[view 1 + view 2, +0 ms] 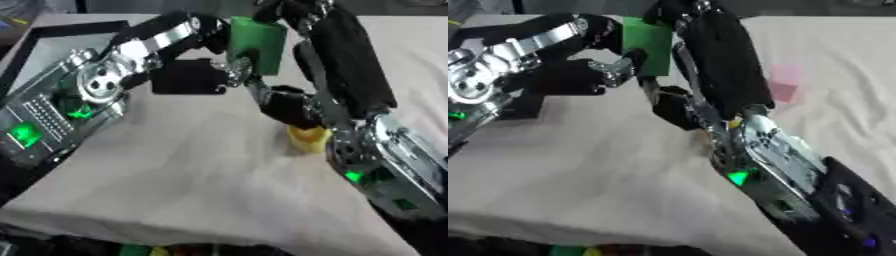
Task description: Pick up the objects with one hand, pass them to the other hand, and then place them into the box on the other side of the table.
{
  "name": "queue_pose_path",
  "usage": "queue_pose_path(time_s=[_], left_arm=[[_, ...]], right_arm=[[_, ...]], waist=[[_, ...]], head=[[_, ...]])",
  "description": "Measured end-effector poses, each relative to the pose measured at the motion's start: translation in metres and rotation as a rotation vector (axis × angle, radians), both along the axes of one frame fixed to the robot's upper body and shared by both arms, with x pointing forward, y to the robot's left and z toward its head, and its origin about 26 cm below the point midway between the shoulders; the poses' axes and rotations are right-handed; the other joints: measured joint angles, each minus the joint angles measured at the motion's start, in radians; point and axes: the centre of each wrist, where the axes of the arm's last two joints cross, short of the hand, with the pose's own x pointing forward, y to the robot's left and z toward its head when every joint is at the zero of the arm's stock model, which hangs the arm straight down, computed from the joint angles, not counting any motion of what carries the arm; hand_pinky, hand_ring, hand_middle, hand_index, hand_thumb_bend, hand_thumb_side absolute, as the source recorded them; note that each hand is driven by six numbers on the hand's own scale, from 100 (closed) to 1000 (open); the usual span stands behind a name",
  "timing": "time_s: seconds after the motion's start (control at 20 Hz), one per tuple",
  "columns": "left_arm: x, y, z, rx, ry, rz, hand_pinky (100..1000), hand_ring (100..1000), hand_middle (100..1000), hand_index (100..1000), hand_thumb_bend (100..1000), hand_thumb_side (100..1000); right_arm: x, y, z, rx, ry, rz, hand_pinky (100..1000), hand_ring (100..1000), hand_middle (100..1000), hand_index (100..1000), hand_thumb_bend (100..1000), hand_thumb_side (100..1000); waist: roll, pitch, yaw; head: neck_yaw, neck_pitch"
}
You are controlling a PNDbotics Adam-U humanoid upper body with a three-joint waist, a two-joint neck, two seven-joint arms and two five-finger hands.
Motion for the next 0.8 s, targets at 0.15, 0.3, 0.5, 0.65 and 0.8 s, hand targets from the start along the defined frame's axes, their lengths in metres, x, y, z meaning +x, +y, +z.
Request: queue_pose_path(time_s=[0.15,0.3,0.5,0.65,0.8], left_arm=[[-0.0001,-0.0004,-0.0001,-0.016,0.012,0.005,1000,821,675,590,100,406],[-0.0003,-0.0014,-0.0009,-0.049,0.035,0.005,1000,790,613,496,100,316],[-0.0006,-0.0021,-0.0028,-0.084,0.076,0.018,1000,766,574,456,100,252],[-0.0013,-0.0027,-0.0043,-0.107,0.102,0.037,1000,757,556,426,100,249],[-0.0022,-0.0032,-0.0069,-0.126,0.128,0.056,1000,754,546,397,100,246]], right_arm=[[0.0000,0.0000,-0.0001,0.000,0.001,0.000,745,767,607,497,251,100],[0.0001,-0.0003,-0.0008,0.002,0.003,-0.002,747,770,610,500,264,100],[0.0002,-0.0005,-0.0013,0.003,0.005,-0.004,752,774,622,515,325,100],[0.0002,-0.0007,-0.0017,0.001,0.009,-0.008,754,783,648,541,419,100],[0.0002,-0.0007,-0.0017,-0.002,0.008,-0.018,767,801,692,584,497,100]], waist=[[0.000,0.000,0.000],[0.000,0.000,0.000],[0.000,0.000,0.000],[0.000,0.000,-0.001],[0.000,0.000,-0.002]], head=[[0.000,0.000],[0.000,0.000],[0.000,0.000],[0.000,0.000],[0.000,0.000]])
